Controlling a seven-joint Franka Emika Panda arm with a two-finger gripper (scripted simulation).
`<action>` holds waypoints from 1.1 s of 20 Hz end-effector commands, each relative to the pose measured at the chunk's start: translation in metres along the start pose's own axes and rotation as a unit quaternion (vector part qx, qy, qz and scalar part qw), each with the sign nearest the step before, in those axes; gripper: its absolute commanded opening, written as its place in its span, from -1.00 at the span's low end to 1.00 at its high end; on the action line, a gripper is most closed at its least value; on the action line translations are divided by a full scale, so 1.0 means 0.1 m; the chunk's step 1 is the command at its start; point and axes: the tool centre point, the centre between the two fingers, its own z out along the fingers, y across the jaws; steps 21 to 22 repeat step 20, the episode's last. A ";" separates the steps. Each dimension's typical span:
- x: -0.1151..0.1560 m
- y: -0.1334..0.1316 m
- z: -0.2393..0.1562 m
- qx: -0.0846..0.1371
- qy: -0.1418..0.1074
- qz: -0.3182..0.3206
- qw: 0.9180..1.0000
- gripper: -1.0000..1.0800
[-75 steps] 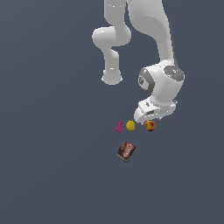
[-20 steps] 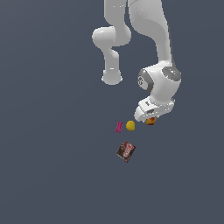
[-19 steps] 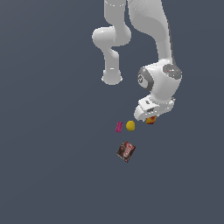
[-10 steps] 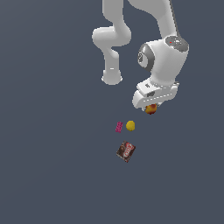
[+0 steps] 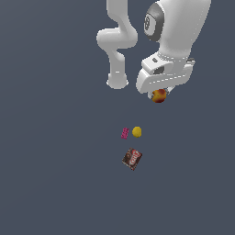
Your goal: Pick up a designated object from a clutter of objects.
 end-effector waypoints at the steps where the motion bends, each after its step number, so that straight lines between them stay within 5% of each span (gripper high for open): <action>1: -0.03 0.05 -0.26 0.000 0.000 0.000 1.000 -1.00; 11: -0.09 0.21 -0.98 -0.001 0.000 0.001 1.000 -1.00; 22: -0.10 0.26 -1.19 -0.001 0.000 0.001 1.000 -1.00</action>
